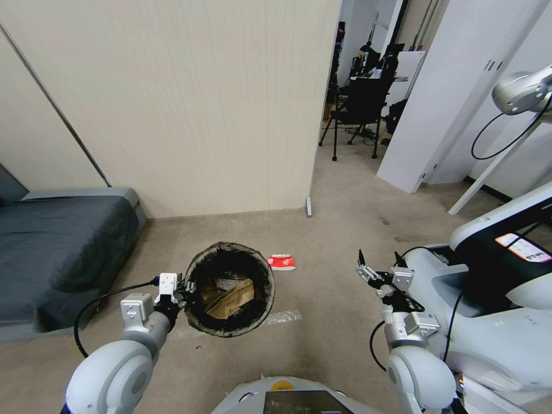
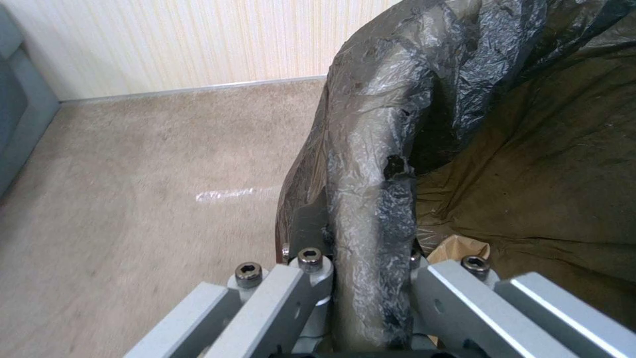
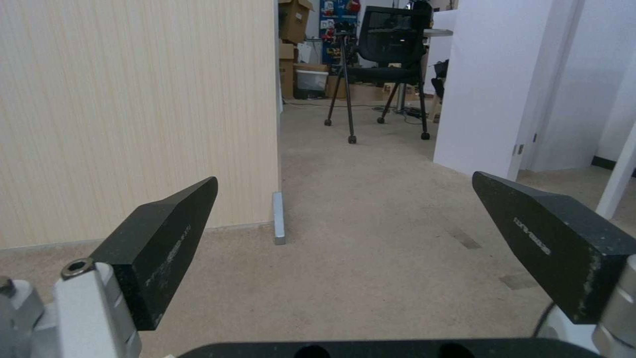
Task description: Pick up the trash bin, then pick up the garbage from the floor and place it into the trash bin.
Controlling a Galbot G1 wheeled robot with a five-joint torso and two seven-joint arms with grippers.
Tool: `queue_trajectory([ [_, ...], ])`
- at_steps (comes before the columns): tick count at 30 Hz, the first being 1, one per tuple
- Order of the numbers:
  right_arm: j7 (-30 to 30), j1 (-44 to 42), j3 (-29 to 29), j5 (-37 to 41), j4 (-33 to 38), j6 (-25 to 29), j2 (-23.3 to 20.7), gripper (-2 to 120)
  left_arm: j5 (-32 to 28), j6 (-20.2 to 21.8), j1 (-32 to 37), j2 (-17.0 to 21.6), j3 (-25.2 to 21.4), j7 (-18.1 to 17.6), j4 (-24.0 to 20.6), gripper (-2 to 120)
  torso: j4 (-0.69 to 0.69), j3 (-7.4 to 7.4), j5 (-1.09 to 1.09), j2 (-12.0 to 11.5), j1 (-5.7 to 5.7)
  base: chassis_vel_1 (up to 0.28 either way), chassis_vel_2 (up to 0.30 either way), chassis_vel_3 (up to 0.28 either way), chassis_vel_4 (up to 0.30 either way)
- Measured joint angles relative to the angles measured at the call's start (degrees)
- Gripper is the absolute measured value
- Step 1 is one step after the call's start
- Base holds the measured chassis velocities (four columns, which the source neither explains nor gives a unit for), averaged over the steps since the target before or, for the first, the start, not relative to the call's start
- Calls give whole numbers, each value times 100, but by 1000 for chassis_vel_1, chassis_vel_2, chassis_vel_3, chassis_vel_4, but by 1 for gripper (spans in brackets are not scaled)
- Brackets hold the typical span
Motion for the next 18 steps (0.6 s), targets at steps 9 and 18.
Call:
queue_trajectory([
  [9,9,-18,-71,-25,-5,4,9,100,25,0,2,-14,-62,-17,-1,2,2,0,1,0,1,-156,172,164,-168],
  [18,21,-36,-125,-77,-22,1,14,100,25,0,19,-32,-64,-22,-1,2,1,0,1,0,0,-114,96,108,-106],
])
